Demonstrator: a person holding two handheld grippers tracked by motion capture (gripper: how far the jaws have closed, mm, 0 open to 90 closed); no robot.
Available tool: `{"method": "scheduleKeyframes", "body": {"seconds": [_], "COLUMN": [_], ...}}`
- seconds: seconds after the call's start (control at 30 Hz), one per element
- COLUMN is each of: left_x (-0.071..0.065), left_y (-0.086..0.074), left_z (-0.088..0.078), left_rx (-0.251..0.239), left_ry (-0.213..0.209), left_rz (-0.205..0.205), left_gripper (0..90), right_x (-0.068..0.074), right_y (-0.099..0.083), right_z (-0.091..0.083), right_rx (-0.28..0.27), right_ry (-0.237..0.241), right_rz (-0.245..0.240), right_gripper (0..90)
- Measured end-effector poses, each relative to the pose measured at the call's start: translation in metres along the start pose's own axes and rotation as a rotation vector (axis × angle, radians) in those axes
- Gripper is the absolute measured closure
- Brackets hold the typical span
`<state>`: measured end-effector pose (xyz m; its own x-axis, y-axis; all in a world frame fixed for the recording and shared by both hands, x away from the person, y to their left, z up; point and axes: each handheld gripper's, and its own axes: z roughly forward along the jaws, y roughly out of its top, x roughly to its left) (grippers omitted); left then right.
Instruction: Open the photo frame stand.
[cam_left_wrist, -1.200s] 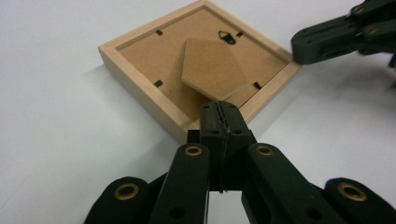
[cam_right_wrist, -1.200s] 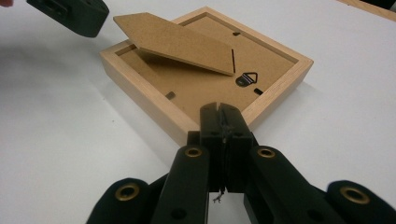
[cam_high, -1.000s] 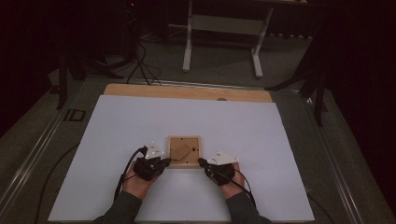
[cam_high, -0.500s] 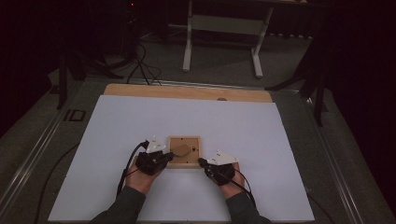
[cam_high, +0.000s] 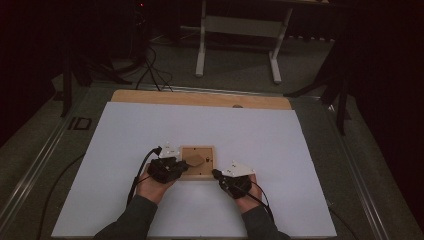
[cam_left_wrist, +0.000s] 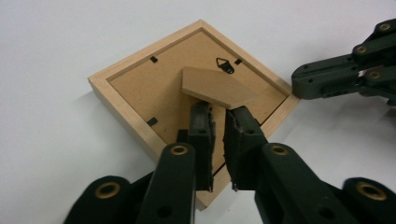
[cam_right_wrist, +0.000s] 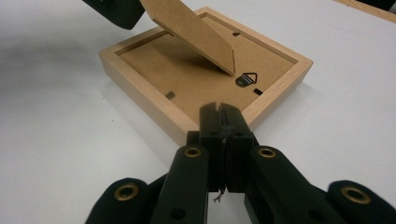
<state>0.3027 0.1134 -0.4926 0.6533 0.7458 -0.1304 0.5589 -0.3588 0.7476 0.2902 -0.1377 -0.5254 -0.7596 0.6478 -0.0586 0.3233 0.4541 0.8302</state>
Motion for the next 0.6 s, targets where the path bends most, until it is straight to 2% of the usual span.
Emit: {"method": "scheduleKeyframes", "body": {"seconds": [0.3,0.6], "left_x": [0.005,0.009], "left_y": [-0.001,-0.001], "left_z": [-0.007,-0.015], "left_rx": [-0.008,-0.018], "left_ry": [0.024,0.017], "left_rz": [-0.005,-0.007], "left_gripper": [69.3,64.0], "right_x": [0.0,0.0], "right_y": [0.0,0.0], "right_z": [0.0,0.0], "right_rx": [-0.001,-0.002], "right_ry": [-0.001,-0.003], "right_rz": [-0.001,-0.003], "right_gripper": [88.2,88.0]}}
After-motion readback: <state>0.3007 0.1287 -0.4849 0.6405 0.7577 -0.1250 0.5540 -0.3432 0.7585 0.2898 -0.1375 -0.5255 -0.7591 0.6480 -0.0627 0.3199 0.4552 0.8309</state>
